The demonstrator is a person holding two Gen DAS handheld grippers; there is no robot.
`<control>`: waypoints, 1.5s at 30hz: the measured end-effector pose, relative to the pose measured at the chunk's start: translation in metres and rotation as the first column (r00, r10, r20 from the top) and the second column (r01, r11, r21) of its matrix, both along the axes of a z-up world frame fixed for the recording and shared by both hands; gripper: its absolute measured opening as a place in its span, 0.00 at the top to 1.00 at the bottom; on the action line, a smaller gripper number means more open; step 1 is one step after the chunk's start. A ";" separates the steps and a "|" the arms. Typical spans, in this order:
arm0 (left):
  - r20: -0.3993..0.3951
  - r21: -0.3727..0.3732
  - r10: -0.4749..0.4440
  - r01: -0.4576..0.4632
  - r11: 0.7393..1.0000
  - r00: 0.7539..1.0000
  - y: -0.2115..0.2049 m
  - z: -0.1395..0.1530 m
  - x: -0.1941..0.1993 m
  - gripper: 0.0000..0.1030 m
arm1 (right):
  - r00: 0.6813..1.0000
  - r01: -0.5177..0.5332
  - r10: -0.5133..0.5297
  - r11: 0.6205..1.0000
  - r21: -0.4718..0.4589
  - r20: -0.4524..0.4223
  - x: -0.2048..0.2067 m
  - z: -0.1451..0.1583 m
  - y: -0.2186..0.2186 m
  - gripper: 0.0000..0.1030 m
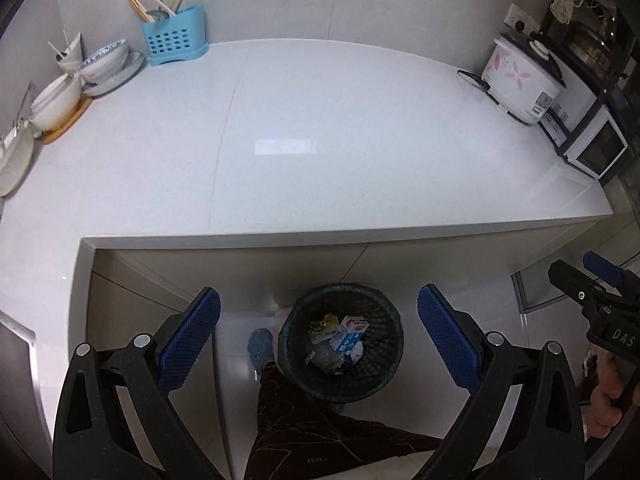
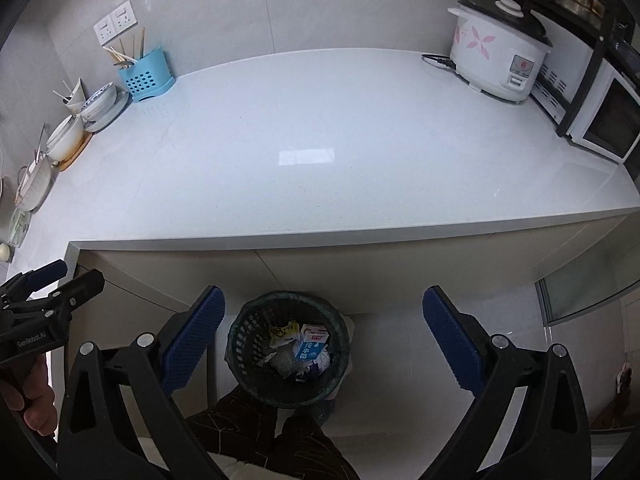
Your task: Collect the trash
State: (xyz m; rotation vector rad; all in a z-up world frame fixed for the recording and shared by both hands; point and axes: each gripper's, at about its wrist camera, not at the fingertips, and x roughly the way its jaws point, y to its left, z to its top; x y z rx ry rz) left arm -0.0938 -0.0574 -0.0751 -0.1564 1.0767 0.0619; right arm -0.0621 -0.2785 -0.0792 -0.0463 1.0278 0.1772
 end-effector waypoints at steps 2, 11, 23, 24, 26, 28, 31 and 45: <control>-0.001 0.006 0.005 -0.005 1.000 1.000 0.001 0.010 -0.003 0.06 | 1.000 -0.002 0.002 1.000 -0.009 0.008 -0.006 0.008 -0.001 0.08; -0.017 0.021 -0.013 0.014 1.000 1.000 -0.005 0.000 -0.014 0.07 | 1.000 -0.023 0.024 0.999 -0.044 0.003 -0.018 0.004 0.007 0.08; -0.007 0.019 -0.036 0.036 0.999 0.999 -0.012 0.002 -0.016 0.06 | 1.000 -0.028 0.028 0.999 -0.033 -0.010 -0.019 -0.002 0.008 0.07; -0.005 0.021 -0.038 0.039 0.999 0.999 -0.012 0.003 -0.016 0.06 | 1.000 -0.027 0.027 0.999 -0.032 -0.011 -0.019 -0.002 0.008 0.07; -0.004 0.019 -0.040 0.040 0.999 0.999 -0.013 0.003 -0.016 0.06 | 1.000 -0.025 0.025 0.999 -0.030 -0.012 -0.019 -0.002 0.009 0.07; -0.008 0.011 -0.037 0.038 0.999 0.999 -0.013 0.004 -0.015 0.06 | 0.999 -0.026 0.025 0.999 -0.022 -0.020 -0.018 -0.003 0.009 0.07; -0.011 0.017 -0.038 0.039 0.999 0.999 -0.013 0.005 -0.015 0.06 | 1.000 -0.019 0.018 1.000 -0.019 -0.020 -0.016 -0.003 0.009 0.07; -0.015 0.048 -0.040 0.041 0.998 0.999 -0.014 0.008 -0.013 0.06 | 0.999 -0.039 0.039 0.999 0.001 -0.019 -0.015 -0.001 0.014 0.07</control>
